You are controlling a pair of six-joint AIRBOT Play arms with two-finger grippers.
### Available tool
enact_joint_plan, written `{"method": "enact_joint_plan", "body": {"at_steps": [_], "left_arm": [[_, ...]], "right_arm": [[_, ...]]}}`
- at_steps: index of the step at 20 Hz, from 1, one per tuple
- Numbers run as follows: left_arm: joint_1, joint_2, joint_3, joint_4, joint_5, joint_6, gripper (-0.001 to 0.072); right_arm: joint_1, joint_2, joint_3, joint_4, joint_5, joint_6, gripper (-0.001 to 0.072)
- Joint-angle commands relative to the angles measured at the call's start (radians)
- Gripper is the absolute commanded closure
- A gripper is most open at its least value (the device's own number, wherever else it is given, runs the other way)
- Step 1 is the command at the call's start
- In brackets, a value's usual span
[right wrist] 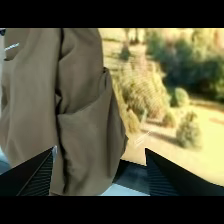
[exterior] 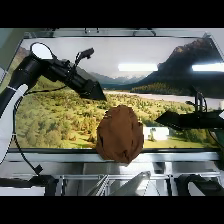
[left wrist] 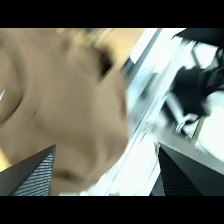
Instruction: Fold the shirts.
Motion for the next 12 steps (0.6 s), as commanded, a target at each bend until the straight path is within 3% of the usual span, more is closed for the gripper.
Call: {"method": "enact_joint_plan", "body": {"at_steps": [1,3,4,5,11,12], "left_arm": [[0.043,-0.029,-0.109,0.120,-0.039,-0.047,0.0011],[0.047,-0.029,-0.252,0.116,0.031,-0.046,0.0011],[0.036,-0.029,-0.320,0.113,0.076,-0.045,0.0011],[0.022,-0.029,-0.384,0.100,0.124,-0.035,0.0011],[-0.112,-0.029,-0.548,0.101,0.380,-0.008,0.0012],[-0.123,-0.029,-0.555,0.101,0.410,-0.008,0.0014]], "right_arm": [[0.036,-0.036,-0.036,0.048,-0.034,-0.057,0.0092],[0.094,-0.117,-0.068,0.048,-0.103,-0.057,0.0126],[0.127,-0.173,-0.072,0.048,-0.137,-0.073,0.0235],[0.154,-0.230,-0.071,0.063,-0.167,-0.101,0.0296],[0.200,-0.539,-0.062,0.517,-0.212,-0.475,0.0312],[0.200,-0.564,-0.059,0.562,-0.197,-0.520,0.0444]]}}
